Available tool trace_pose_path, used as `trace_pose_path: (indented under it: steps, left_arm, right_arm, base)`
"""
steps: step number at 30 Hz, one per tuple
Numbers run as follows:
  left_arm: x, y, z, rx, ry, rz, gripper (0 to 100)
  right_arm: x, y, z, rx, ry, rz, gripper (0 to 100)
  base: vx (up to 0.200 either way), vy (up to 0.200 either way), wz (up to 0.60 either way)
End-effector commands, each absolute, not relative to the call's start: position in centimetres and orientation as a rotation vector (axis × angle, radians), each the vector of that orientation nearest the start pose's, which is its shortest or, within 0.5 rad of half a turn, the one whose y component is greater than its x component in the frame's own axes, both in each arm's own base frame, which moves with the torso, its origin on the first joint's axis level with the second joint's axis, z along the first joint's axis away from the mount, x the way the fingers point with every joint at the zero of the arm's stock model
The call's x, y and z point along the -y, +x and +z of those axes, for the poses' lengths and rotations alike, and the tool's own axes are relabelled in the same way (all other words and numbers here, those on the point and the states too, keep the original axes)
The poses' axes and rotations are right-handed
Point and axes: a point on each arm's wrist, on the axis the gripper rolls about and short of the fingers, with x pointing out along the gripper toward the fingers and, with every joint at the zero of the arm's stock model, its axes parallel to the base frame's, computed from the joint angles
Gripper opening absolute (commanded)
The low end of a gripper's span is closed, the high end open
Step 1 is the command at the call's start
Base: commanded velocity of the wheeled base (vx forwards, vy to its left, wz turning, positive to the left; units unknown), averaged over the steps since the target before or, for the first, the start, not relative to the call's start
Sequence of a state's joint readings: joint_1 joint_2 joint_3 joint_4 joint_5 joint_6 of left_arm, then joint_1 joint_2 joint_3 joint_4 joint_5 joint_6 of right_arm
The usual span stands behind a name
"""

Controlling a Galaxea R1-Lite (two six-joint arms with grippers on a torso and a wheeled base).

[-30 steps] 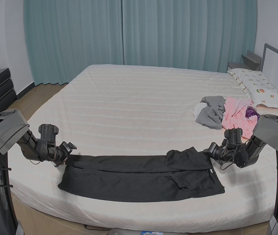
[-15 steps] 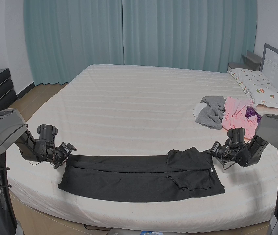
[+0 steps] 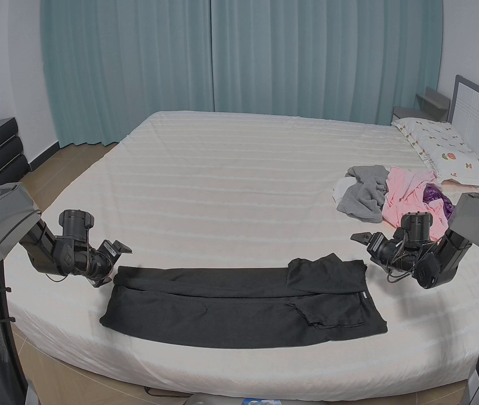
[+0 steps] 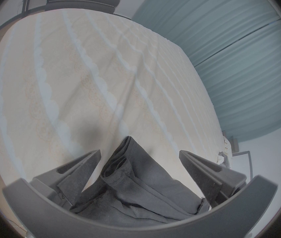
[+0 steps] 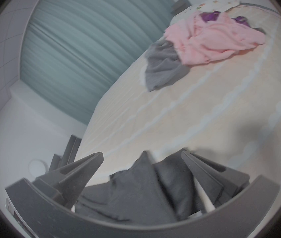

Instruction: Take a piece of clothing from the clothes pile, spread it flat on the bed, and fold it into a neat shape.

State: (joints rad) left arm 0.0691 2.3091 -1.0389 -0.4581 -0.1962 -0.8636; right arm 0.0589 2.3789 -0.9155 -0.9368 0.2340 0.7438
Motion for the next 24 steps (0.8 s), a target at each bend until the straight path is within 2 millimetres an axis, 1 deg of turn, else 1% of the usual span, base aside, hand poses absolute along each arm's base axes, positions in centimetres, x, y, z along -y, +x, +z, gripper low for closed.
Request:
trace_pose_path:
  steps: [1, 4, 6, 9, 17, 19, 23, 24]
  left_arm:
    - [-2.7, 39.2, 1.2, -0.797, -0.942, 0.231, 100]
    - [-2.7, 39.2, 1.1, -0.798, -0.942, 0.231, 100]
    - [-2.7, 39.1, 1.0, -0.803, -0.942, 0.234, 100]
    - [-2.7, 39.2, 0.8, -0.807, -0.941, 0.235, 100]
    - [-2.7, 39.2, 0.7, -0.808, -0.94, 0.234, 100]
    - [-2.7, 39.2, 0.7, -0.808, -0.94, 0.234, 100]
    - [-2.7, 39.2, 0.8, -0.805, -0.94, 0.232, 100]
    - [-2.7, 39.2, 0.8, -0.805, -0.94, 0.232, 100]
  right_arm:
    - [-4.7, 39.0, 1.2, -0.605, 0.754, 0.162, 100]
    - [-5.6, 39.0, 0.1, -0.675, 0.741, 0.192, 100]
    - [-5.7, 38.9, -1.0, -0.715, 0.721, 0.2, 100]
    - [-5.4, 39.0, -2.2, -0.733, 0.68, 0.203, 100]
    - [-5.5, 39.7, -3.1, -0.741, 0.657, 0.216, 100]
    - [-5.7, 39.8, -3.9, -0.765, 0.635, 0.218, 100]
    - [-5.6, 39.9, -4.2, -0.766, 0.606, 0.224, 100]
    - [-5.6, 39.9, -4.2, -0.766, 0.604, 0.223, 0]
  base:
    - [0.0, 0.0, 0.0]
    - [0.0, 0.0, 0.0]
    - [0.0, 0.0, 0.0]
    - [0.0, 0.0, 0.0]
    - [0.0, 0.0, 0.0]
    - [0.0, 0.0, 0.0]
    - [0.0, 0.0, 0.0]
    - [0.0, 0.0, 0.0]
